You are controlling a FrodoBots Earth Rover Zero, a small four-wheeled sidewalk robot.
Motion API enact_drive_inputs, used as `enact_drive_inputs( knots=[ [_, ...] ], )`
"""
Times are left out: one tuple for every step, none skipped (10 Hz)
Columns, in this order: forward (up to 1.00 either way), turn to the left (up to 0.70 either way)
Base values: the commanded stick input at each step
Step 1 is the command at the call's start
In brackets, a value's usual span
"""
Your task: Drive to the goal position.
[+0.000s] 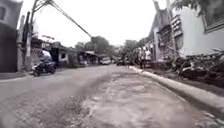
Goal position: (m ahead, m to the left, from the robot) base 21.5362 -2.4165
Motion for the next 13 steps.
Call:
enact_drive_inputs(
  knots=[
    [1.00,0.27],
    [1.00,0.27],
    [1.00,0.27],
    [1.00,0.27],
    [1.00,0.27],
    [1.00,0.02],
    [1.00,0.00],
    [1.00,0.00],
    [1.00,0.00],
    [1.00,0.00],
    [1.00,0.00],
    [1.00,0.12],
    [1.00,0.24]
  ],
)
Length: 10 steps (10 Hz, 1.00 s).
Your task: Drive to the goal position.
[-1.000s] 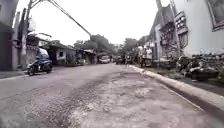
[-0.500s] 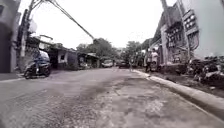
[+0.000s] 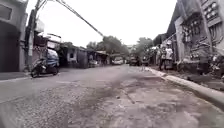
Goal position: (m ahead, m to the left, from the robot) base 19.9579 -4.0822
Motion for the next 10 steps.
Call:
enact_drive_inputs(
  knots=[
    [1.00,0.00],
    [1.00,0.00],
    [1.00,0.00],
    [1.00,0.00],
    [1.00,0.00],
    [1.00,0.00],
    [1.00,0.00],
    [1.00,0.00],
    [1.00,0.00],
    [1.00,0.00]
  ],
)
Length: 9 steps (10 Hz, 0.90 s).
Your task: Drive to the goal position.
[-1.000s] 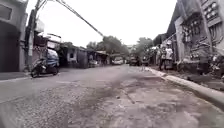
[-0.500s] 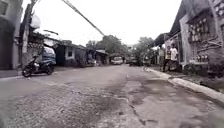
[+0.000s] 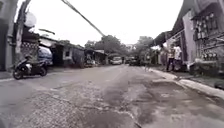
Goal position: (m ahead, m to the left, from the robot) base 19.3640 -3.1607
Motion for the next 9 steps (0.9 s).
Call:
enact_drive_inputs(
  knots=[
    [1.00,0.00],
    [1.00,0.00],
    [1.00,0.00],
    [1.00,0.00],
    [1.00,0.00],
    [1.00,0.00],
    [1.00,0.00],
    [1.00,0.00],
    [1.00,0.00]
  ],
)
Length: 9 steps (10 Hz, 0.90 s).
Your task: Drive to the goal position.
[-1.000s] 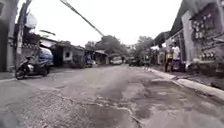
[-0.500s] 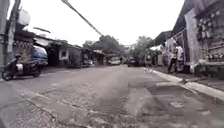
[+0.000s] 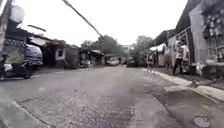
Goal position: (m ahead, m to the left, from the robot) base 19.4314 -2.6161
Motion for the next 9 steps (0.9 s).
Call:
enact_drive_inputs(
  knots=[
    [1.00,0.00],
    [1.00,0.00],
    [1.00,0.00],
    [1.00,0.00],
    [1.00,0.00],
    [1.00,0.00],
    [1.00,0.00],
    [1.00,0.00],
    [1.00,0.00]
  ],
)
